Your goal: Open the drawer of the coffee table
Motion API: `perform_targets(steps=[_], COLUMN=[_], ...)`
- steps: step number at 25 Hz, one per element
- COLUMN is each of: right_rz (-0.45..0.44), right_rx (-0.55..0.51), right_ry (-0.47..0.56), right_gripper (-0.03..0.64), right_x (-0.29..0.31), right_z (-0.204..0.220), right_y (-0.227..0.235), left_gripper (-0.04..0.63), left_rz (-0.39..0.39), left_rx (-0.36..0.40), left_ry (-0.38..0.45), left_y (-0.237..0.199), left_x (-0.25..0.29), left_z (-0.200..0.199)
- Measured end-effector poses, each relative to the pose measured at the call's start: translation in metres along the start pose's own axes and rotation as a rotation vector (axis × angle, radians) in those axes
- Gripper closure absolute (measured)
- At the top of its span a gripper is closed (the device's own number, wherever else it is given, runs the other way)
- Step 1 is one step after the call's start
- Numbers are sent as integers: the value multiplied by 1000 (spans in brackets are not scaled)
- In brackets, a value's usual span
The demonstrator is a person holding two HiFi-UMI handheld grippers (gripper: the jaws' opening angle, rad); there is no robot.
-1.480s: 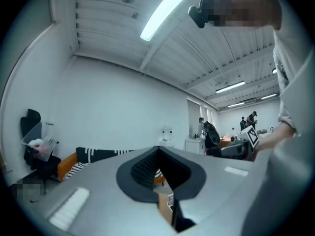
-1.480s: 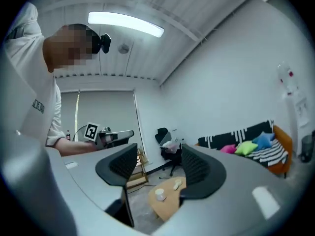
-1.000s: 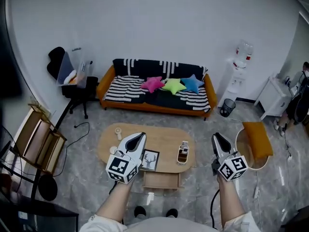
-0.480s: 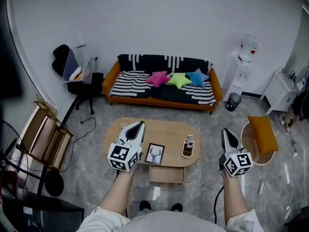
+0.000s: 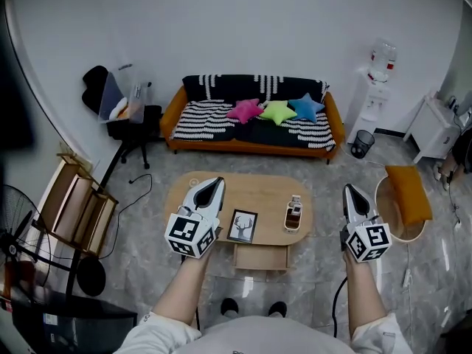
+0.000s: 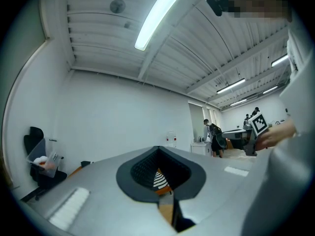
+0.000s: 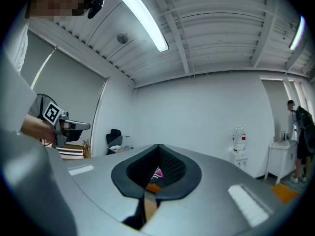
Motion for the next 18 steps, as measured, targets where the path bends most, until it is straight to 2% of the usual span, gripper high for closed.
perform_targets(steps=[18], right_rz=[-14], right_rx=[7], right_ry=[19], right_gripper=[614], right_x=[-7], right_z=[-3], right_y=[-7], left_gripper=[597], left_rz=[10], left_rx=[21], left_ry=[6], left_y=[13], left_x=[-5], left_z=[-3])
Point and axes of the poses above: the fingertips, and each gripper's own axes: x forward along the fingers, y to its right, z out of its underside, the point moved 7 cm from there along -x, backward along the fingers, and after that the axes turned 14 degrees about z, right-handed, at the moved point
